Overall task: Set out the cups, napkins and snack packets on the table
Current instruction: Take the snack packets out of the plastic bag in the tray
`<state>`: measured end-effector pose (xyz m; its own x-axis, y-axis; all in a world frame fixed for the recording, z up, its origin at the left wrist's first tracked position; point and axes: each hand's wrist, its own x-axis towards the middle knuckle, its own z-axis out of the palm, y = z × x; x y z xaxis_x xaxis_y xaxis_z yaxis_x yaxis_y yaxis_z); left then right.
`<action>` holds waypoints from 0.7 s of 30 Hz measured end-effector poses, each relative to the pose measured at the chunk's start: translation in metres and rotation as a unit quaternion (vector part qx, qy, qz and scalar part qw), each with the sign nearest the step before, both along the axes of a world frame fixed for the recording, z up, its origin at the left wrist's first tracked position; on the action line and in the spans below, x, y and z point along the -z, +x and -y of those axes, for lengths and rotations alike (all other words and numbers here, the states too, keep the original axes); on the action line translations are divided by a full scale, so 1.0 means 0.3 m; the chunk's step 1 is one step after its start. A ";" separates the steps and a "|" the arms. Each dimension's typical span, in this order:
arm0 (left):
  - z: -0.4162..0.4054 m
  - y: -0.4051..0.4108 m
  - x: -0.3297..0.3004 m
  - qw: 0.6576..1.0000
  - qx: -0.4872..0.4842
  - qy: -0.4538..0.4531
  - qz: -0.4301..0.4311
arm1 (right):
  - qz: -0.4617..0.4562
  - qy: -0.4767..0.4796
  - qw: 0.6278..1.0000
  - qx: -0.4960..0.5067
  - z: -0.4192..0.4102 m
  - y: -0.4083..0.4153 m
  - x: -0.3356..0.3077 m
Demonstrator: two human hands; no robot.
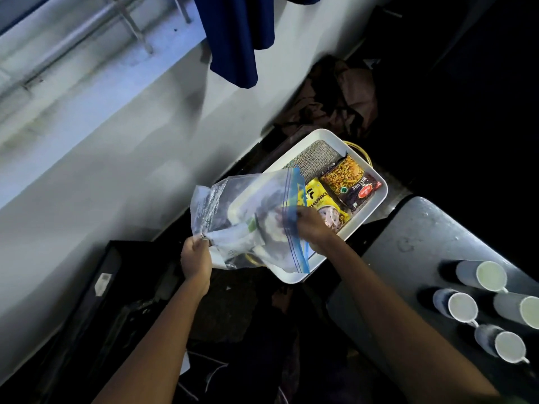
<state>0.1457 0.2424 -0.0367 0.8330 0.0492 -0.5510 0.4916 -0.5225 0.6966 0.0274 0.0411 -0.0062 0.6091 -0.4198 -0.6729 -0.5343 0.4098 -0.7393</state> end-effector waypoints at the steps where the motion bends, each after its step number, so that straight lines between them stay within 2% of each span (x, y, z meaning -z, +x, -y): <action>1: 0.002 0.002 -0.004 1.000 0.004 -0.016 -0.020 | -0.006 0.035 0.999 -0.006 -0.010 0.008 -0.001; 6: -0.006 0.008 -0.014 0.994 0.048 -0.063 -0.069 | 0.011 0.127 0.991 -0.044 -0.056 0.008 0.009; 11: -0.006 0.001 -0.028 0.984 0.056 -0.126 -0.117 | -0.035 0.190 0.981 -0.019 -0.086 -0.024 0.033; 14: 0.005 -0.002 -0.037 0.977 0.059 -0.145 -0.148 | -0.031 0.177 0.984 -0.015 -0.090 -0.059 0.051; 16: 0.013 -0.008 -0.041 0.976 0.082 -0.138 -0.148 | -0.053 0.132 0.990 -0.024 -0.090 -0.076 0.054; 19: 0.019 -0.012 -0.045 0.984 0.064 -0.116 -0.118 | -0.060 0.086 0.994 -0.020 -0.092 -0.078 0.047; 21: 0.011 -0.009 -0.045 0.989 0.037 -0.113 -0.089 | -0.034 0.092 0.995 0.018 -0.093 -0.081 0.037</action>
<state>0.1429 0.2390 -0.0233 0.7186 -0.1484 -0.6794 0.5836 -0.4025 0.7052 0.0030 0.0691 -0.0173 0.5460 -0.3068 -0.7796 -0.5637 0.5538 -0.6128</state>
